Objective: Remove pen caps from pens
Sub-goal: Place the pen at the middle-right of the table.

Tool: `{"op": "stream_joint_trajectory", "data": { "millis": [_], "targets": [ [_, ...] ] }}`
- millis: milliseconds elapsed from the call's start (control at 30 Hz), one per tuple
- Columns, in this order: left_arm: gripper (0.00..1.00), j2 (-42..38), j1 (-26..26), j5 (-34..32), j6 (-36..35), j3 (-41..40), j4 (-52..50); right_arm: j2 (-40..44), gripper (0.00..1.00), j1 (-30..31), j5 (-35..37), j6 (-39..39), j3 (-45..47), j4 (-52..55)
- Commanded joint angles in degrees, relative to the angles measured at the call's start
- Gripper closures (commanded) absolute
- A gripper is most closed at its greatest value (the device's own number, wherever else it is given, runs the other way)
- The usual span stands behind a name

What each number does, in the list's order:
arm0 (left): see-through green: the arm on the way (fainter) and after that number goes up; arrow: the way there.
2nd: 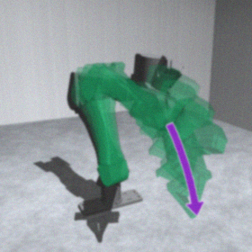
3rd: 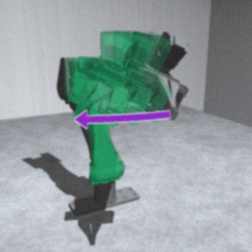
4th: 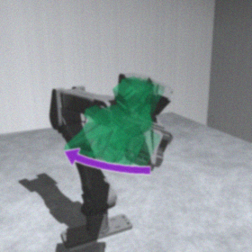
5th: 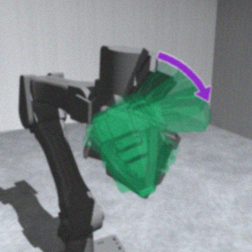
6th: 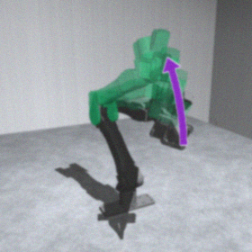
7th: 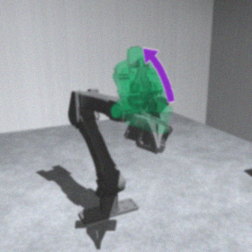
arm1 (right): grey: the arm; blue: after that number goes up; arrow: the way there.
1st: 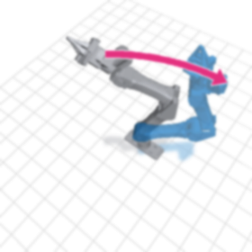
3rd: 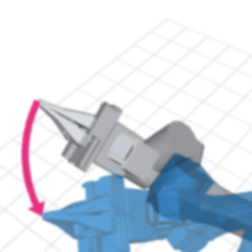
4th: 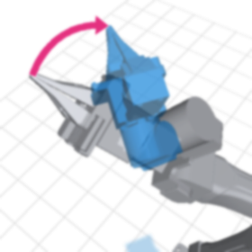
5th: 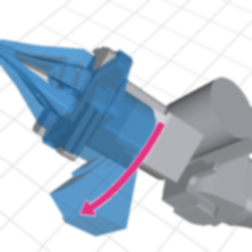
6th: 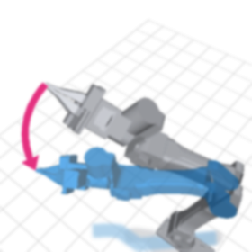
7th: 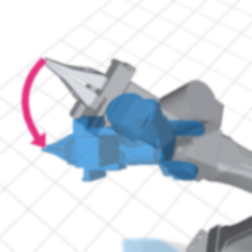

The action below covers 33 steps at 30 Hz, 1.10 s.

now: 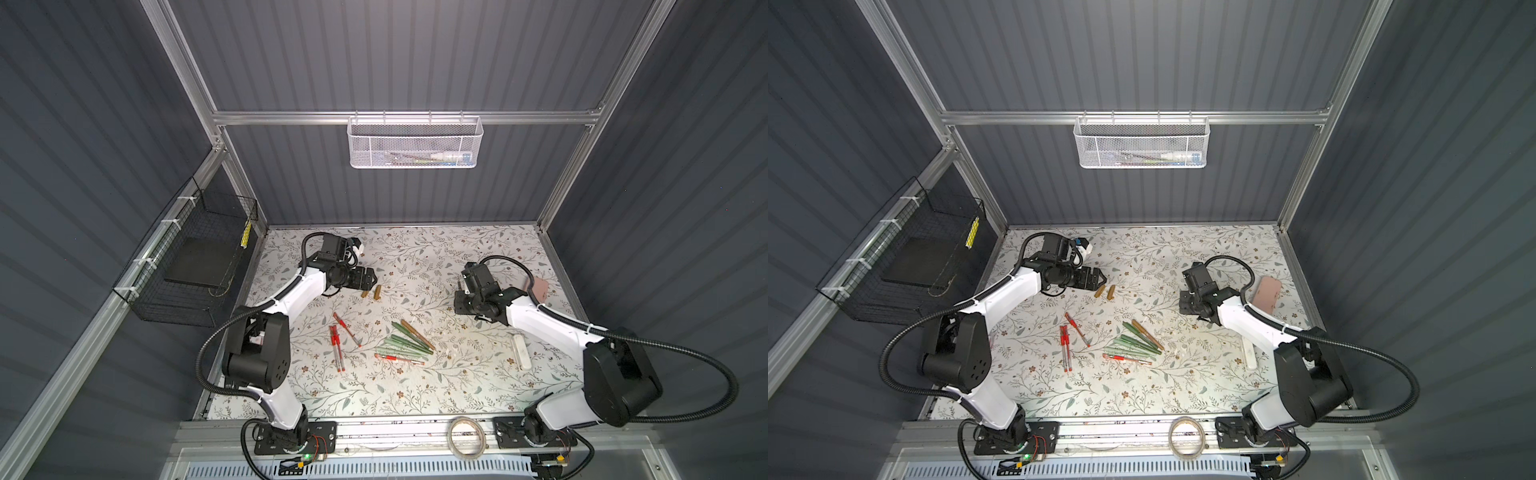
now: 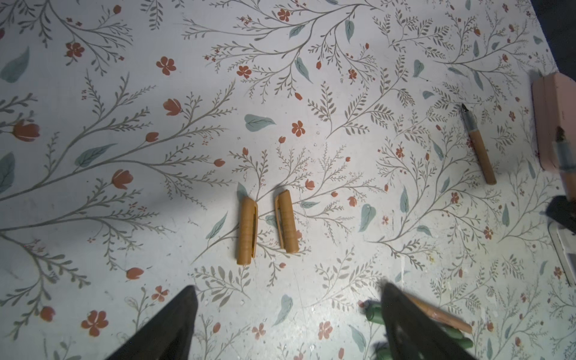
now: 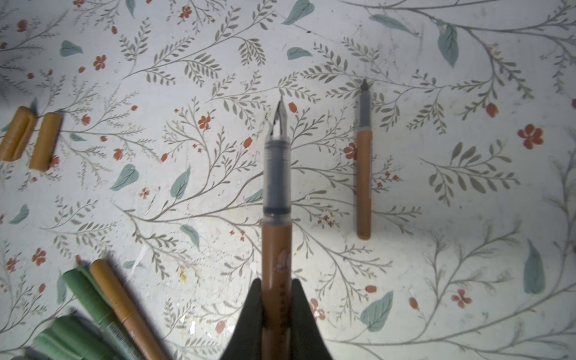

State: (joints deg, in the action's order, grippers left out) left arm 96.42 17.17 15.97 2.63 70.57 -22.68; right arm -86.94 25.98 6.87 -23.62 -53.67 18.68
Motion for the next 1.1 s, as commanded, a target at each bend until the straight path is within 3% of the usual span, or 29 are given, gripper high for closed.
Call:
{"op": "stream_joint_trajectory", "data": {
  "millis": [0,100,667,1067],
  "targets": [
    [0.00,-2.42,-0.61,2.22,-2.07,-2.60,3.27,-4.27,1.00,-1.71,0.33,2.78,-3.08,1.95],
    [0.00,-2.99,-1.98,6.27,-0.87,-3.14,4.52,-7.84,1.00,-3.00,-0.47,2.47,-4.33,1.09],
    [0.00,-4.14,-6.36,8.93,3.00,-2.34,4.44,-19.83,1.00,-5.43,-0.86,0.42,-10.97,1.19],
    [0.00,-3.62,-7.13,9.02,3.12,-1.58,4.07,-20.85,0.87,-5.41,1.60,1.12,-11.18,2.31]
  ]
}}
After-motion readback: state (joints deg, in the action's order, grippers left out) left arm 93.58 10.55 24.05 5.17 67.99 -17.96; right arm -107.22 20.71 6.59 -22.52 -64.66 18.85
